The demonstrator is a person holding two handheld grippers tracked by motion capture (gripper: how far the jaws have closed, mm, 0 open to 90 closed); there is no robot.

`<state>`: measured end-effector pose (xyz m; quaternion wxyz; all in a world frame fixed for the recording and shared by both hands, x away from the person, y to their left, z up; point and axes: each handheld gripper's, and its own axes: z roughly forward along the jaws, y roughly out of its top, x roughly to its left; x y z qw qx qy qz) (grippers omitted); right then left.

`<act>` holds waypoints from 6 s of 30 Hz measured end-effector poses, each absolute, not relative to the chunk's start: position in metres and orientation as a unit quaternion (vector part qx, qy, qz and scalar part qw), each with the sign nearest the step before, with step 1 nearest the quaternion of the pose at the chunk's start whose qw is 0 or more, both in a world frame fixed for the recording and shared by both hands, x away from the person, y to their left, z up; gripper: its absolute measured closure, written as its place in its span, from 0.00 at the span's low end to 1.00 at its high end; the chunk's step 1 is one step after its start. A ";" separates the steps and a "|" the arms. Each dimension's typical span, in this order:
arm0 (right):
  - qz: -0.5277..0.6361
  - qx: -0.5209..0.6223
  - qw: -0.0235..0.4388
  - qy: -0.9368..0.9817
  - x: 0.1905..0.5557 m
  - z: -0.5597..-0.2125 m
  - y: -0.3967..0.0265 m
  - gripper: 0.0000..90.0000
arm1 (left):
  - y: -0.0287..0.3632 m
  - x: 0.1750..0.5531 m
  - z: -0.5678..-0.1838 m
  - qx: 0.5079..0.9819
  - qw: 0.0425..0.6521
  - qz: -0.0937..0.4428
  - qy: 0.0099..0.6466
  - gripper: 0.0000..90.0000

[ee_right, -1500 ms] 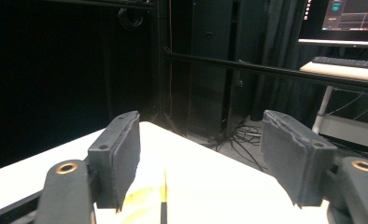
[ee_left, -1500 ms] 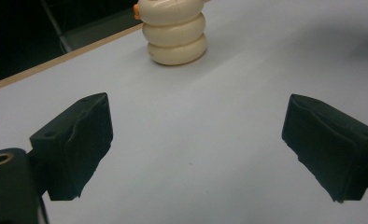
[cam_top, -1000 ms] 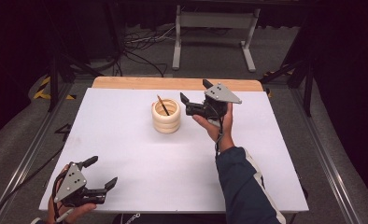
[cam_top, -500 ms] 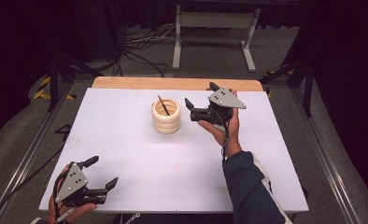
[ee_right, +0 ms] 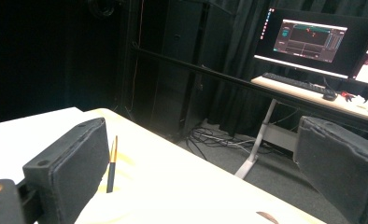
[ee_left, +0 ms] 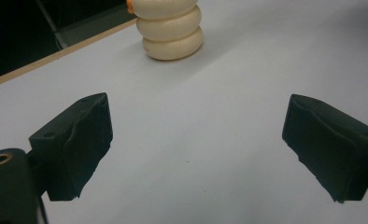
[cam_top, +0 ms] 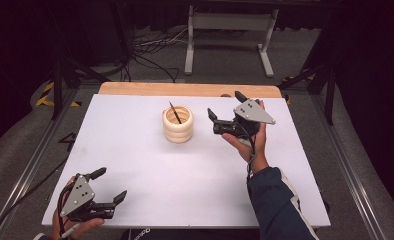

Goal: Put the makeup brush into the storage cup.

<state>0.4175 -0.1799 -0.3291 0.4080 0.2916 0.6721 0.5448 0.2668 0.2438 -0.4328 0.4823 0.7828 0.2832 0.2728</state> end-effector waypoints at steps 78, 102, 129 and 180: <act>0.507 0.264 0.471 0.672 0.303 -0.378 -0.272 0.06 | 0.235 0.270 -0.434 0.795 0.471 0.271 0.270 0.10; 0.480 0.280 0.464 0.690 0.281 -0.402 -0.295 0.06 | 0.234 0.272 -0.434 0.797 0.471 0.269 0.266 0.10; 0.455 0.304 0.452 0.705 0.265 -0.427 -0.315 0.06 | 0.226 0.278 -0.435 0.802 0.471 0.264 0.257 0.10; 0.460 0.306 0.449 0.702 0.257 -0.424 -0.315 0.08 | 0.221 0.284 -0.435 0.803 0.469 0.262 0.258 0.10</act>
